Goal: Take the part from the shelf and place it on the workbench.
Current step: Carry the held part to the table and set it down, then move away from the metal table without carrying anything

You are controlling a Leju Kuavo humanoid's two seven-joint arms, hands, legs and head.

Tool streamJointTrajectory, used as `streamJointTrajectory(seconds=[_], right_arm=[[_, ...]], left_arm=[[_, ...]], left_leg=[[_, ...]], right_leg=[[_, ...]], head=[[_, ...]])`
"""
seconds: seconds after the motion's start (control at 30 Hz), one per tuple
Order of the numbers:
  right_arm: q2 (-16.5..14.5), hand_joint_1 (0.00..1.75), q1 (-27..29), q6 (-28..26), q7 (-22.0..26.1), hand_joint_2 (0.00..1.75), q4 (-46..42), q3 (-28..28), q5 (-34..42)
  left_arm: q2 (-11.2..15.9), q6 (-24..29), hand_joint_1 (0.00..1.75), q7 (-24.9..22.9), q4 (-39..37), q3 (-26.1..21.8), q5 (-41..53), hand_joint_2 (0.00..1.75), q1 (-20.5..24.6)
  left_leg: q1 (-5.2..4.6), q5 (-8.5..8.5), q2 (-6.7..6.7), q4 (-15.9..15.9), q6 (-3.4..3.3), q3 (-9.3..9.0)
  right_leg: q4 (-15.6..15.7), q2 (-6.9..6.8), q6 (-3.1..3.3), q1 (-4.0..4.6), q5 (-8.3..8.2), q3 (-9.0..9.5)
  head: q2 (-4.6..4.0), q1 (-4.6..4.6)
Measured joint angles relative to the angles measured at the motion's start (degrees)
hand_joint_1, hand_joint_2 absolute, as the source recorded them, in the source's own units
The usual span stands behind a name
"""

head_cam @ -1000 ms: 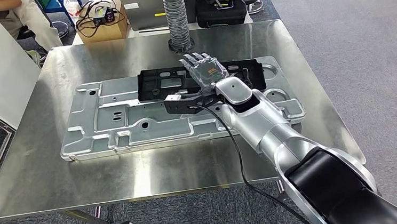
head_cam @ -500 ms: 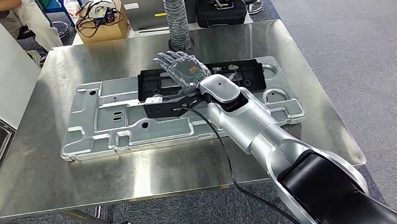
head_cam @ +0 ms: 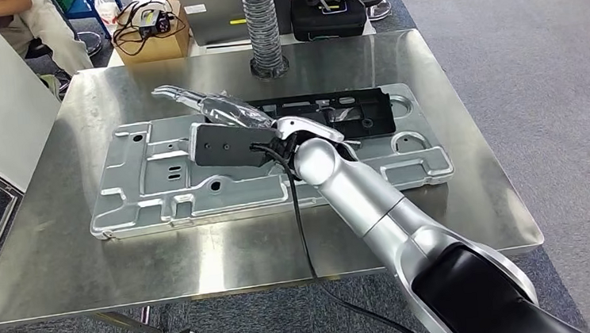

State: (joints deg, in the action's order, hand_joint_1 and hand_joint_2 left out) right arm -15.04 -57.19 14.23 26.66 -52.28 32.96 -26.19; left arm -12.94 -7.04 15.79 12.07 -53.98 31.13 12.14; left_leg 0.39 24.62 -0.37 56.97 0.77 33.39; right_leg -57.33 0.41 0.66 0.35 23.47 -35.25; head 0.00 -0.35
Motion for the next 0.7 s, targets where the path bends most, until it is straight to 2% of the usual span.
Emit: streamJointTrajectory(seconds=[0.23,0.6,0.7], right_arm=[[-1.5,0.0,4.1,4.5,-0.3,0.0,-10.4,1.7,10.1],[-3.5,0.0,6.2,6.3,-1.2,0.0,-17.6,6.1,13.8],[-3.5,0.0,6.2,6.4,-1.2,0.0,-18.0,6.6,14.7]], left_arm=[[0.0,0.6,0.0,-1.5,0.0,0.1,0.0,0.0,0.2],[0.0,1.5,0.0,-5.0,0.0,0.1,0.0,0.0,0.0],[0.0,1.6,0.0,-5.7,0.0,0.0,-0.1,0.0,0.0]], left_leg=[[0.0,0.0,0.0,0.0,0.0,0.0],[0.0,0.01,0.0,0.0,0.0,0.01],[-0.19,0.2,0.0,0.3,-0.55,0.13]], right_leg=[[0.0,0.0,0.0,0.0,0.0,0.0],[0.0,0.0,-0.01,0.0,0.0,0.0],[0.2,-0.02,-0.34,-0.24,-0.14,0.06]], head=[[0.0,0.0],[0.0,0.0],[0.0,-0.01]])
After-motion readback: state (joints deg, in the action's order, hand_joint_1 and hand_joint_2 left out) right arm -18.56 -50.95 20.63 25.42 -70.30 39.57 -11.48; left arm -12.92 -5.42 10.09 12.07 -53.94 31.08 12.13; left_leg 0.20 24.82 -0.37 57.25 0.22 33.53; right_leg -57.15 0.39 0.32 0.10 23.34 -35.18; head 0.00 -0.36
